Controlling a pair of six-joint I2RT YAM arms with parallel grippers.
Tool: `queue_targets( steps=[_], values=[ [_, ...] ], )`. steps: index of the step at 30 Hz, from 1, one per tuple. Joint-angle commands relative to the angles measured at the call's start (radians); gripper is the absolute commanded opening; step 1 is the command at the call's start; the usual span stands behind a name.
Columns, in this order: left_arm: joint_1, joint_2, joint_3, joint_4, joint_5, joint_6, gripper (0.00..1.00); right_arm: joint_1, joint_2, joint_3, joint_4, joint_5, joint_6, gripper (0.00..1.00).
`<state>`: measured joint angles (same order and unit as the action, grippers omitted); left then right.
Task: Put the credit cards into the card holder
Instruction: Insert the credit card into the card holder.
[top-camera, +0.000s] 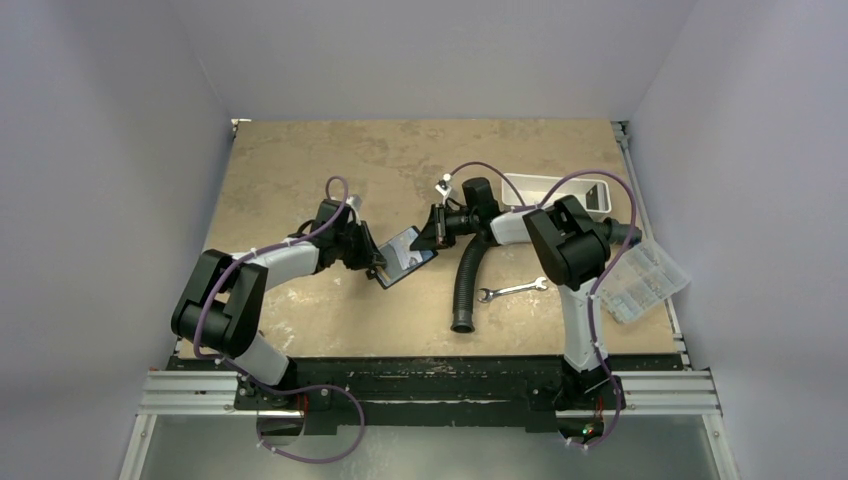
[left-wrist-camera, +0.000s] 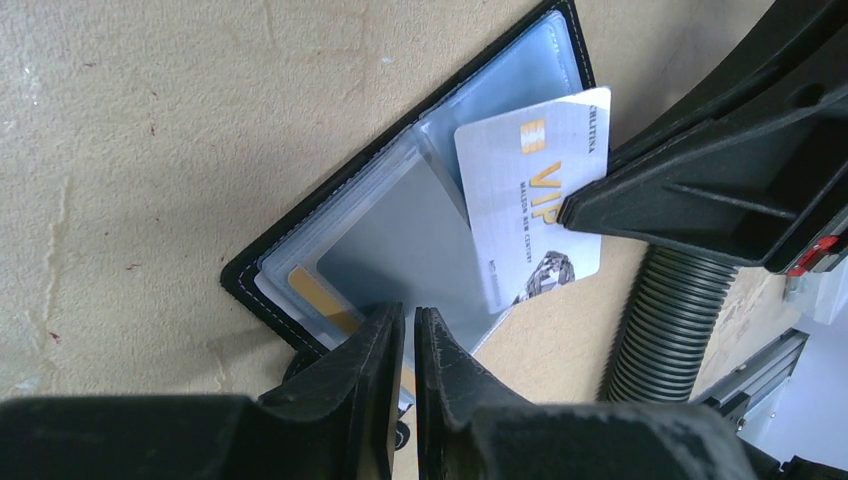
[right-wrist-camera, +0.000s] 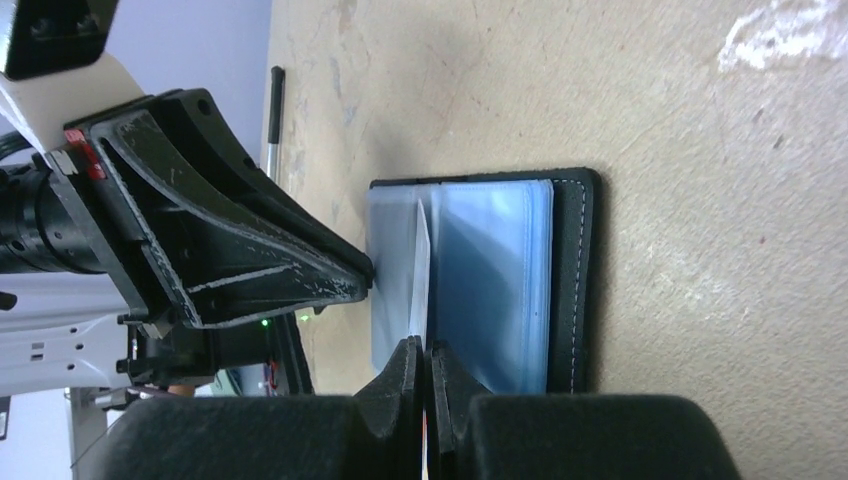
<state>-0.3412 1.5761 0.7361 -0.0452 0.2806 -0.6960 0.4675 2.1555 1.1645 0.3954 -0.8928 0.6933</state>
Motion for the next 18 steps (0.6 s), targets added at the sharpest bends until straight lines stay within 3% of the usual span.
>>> queue_targets(
  steps=[1, 18],
  values=[
    [0.004, 0.014, -0.027, -0.002, -0.053, 0.012, 0.14, 0.008, 0.026, 0.033, -0.122, -0.067, -0.079, 0.0],
    [0.004, 0.009, -0.029, 0.004, -0.048, 0.01, 0.14, 0.026, 0.134, 0.203, -0.379, -0.132, -0.203, 0.0]
  ],
)
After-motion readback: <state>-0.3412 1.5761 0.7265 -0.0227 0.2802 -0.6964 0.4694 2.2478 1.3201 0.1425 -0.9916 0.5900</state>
